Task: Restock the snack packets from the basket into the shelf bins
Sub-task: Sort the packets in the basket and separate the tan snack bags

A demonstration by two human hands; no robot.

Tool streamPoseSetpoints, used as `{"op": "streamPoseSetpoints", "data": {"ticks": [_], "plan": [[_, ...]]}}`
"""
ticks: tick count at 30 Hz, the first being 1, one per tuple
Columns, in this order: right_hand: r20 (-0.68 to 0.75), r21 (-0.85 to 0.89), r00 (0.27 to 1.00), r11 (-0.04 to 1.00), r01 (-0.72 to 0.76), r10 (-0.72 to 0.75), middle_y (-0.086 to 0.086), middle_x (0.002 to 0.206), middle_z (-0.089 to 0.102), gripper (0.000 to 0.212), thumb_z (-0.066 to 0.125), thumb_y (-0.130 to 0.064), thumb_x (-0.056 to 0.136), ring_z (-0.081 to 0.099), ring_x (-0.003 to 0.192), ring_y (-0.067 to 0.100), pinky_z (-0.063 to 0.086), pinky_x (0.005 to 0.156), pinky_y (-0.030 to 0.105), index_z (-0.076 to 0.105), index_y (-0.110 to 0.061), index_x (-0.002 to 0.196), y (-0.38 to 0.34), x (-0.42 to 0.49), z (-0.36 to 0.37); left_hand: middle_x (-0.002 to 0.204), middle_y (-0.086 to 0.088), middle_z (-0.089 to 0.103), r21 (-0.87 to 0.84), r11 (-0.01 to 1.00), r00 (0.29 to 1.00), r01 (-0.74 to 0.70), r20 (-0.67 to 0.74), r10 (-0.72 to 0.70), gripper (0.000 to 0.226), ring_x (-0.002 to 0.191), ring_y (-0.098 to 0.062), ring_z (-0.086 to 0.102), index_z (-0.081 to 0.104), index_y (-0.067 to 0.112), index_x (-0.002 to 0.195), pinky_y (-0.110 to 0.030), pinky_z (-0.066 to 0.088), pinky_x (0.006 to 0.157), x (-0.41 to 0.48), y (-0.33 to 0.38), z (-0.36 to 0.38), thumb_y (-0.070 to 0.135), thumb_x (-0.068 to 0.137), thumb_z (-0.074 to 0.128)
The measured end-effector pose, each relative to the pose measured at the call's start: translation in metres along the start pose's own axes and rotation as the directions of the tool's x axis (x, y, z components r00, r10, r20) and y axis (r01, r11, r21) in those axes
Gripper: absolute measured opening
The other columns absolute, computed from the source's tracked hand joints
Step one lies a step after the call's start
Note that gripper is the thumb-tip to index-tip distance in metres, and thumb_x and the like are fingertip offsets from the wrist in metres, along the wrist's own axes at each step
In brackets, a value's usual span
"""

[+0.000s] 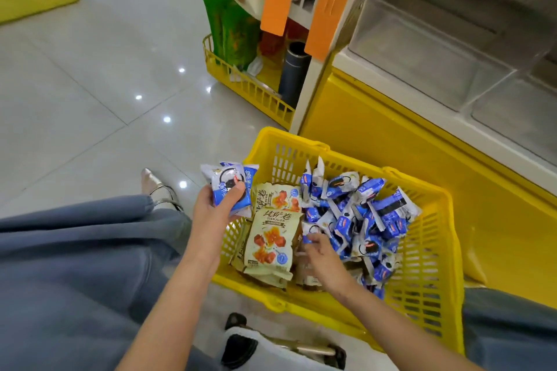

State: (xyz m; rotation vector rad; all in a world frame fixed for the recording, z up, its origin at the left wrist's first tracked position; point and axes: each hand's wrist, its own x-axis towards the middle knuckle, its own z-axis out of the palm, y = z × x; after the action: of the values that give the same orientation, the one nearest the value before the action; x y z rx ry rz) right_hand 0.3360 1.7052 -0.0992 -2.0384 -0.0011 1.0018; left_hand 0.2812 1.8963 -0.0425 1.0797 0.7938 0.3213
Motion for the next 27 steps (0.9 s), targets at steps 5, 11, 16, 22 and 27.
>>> {"op": "streamPoseSetpoints", "data": {"ticks": [5,11,16,22,27], "plan": [[0.026,0.115,0.998,0.992,0.051,-0.054,-0.004,0.118,0.053,0.058,0.061,-0.033,0.089,0.056,0.106,0.017,0.051,0.092,0.037,0.031,-0.011,0.134,-0.026,0.006,0.027,0.100,0.000,0.071,0.005,0.999,0.999,0.033,0.033,-0.033,0.029,0.083,-0.009,0.069,0.057,0.018,0.109,-0.020,0.053,0.064,0.000,-0.001,0.005,0.026,0.083,0.065],[0.012,-0.119,0.990,0.983,0.139,-0.138,0.005,0.136,0.049,0.050,0.053,-0.029,0.094,0.055,0.109,0.010,0.044,0.089,0.015,0.035,-0.010,0.137,-0.034,0.008,0.031,0.103,0.000,0.070,0.134,0.990,0.989,0.052,0.127,-0.069,0.039,0.090,-0.013,0.069,0.056,0.022,0.115,-0.030,0.055,0.077,-0.002,-0.004,0.010,0.036,0.079,0.066],[0.048,0.303,0.989,0.945,0.121,-0.142,-0.005,0.120,0.059,0.039,0.034,-0.052,0.091,0.066,0.094,0.006,0.053,0.074,0.020,0.047,-0.028,0.119,-0.038,-0.025,-0.017,0.099,0.013,0.070,0.391,0.920,0.927,0.013,0.341,-0.158,0.024,0.089,0.000,0.066,0.059,0.034,0.105,-0.017,0.053,0.078,-0.013,-0.020,0.027,0.039,0.083,0.062],[0.024,0.362,0.995,0.927,-0.096,0.093,0.007,0.095,0.066,0.036,0.060,-0.038,0.084,0.069,0.079,0.013,0.055,0.063,0.022,0.057,-0.008,0.103,-0.017,-0.049,-0.056,0.104,0.028,0.065,0.482,0.876,0.824,-0.027,0.507,-0.253,0.025,0.100,0.009,0.059,0.054,0.041,0.109,-0.015,0.048,0.087,-0.032,-0.046,0.062,0.036,0.086,0.062],[-0.323,-0.045,0.942,0.993,-0.107,0.087,0.019,0.086,0.062,0.033,0.057,-0.033,0.091,0.058,0.071,0.021,0.042,0.062,0.031,0.056,0.000,0.095,0.013,-0.039,-0.115,0.131,0.001,0.051,0.699,0.673,0.837,-0.240,0.500,-0.221,0.053,0.118,-0.017,0.050,0.038,0.017,0.133,-0.032,0.043,0.098,-0.017,-0.077,0.099,0.039,0.089,0.057]]}}
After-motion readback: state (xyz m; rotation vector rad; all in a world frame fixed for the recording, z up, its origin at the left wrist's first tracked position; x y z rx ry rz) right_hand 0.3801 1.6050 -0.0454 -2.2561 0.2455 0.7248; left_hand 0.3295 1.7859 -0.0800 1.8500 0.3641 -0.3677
